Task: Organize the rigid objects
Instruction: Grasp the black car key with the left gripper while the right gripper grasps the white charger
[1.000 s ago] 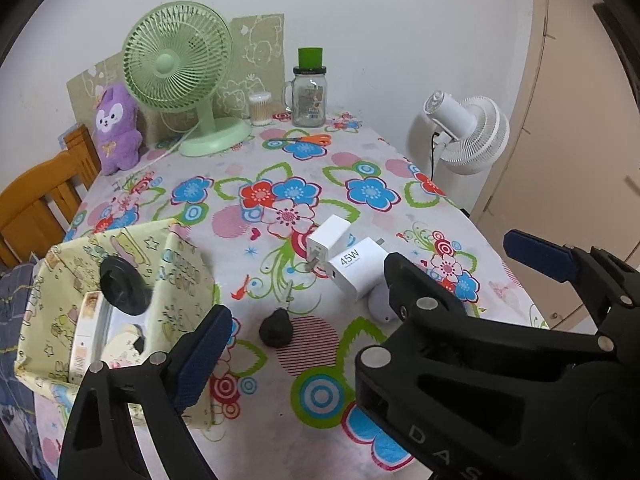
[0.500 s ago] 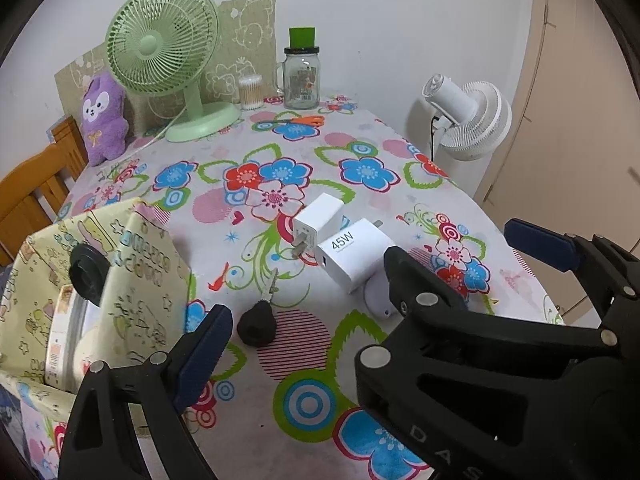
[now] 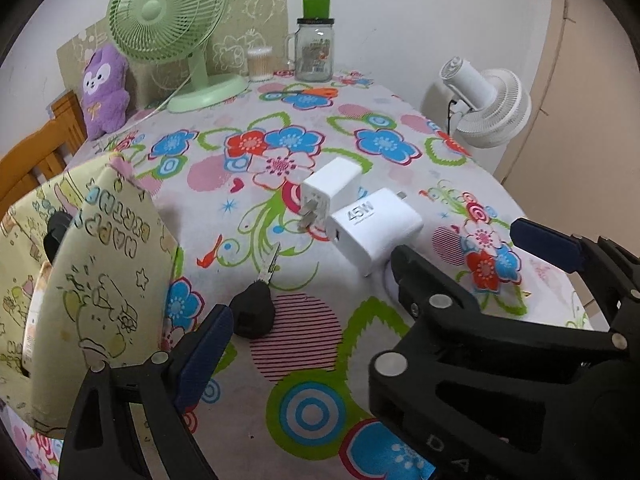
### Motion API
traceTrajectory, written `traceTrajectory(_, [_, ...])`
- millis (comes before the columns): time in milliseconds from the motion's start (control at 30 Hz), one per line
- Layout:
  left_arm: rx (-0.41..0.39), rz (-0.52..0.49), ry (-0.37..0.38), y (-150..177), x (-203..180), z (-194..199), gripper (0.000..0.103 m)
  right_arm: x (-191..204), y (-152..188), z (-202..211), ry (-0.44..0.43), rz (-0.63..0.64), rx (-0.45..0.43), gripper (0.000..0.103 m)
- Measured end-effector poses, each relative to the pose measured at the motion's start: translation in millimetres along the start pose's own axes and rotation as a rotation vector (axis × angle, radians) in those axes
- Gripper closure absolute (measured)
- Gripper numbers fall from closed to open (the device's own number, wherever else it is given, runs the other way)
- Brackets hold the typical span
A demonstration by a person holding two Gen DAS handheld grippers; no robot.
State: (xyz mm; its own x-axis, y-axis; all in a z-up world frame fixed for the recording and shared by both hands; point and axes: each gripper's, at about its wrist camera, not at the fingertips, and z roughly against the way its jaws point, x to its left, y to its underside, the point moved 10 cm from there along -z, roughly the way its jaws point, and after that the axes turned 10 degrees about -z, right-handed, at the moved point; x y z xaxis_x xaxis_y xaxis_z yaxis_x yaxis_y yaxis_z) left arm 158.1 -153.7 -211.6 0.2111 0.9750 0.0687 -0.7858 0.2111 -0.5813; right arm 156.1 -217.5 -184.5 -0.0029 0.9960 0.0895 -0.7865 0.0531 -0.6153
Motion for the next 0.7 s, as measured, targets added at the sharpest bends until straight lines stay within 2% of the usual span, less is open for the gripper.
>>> traceTrajectory(233, [0.008,0.004,-0.040,6.1,7.4,-14.5,0.013,3.6,6.5,-20.3,-0.020,0.012,0.019,0.014])
traceTrajectory(333, [0.039,0.007,-0.015,11.0,7.1,-20.5,0.013,6.0,8.9,-28.6,-0.033,0.016,0.032,0.014])
traceTrajectory(433, [0.025,0.000,-0.058,10.3,12.3,-23.5,0.013,9.7,10.1,-38.8,-0.051,0.011,0.048,0.014])
traceTrajectory(700, [0.031,0.031,-0.061,5.4,21.9,-34.4,0.012,20.4,0.7,-54.1,-0.066,0.057,0.042,0.017])
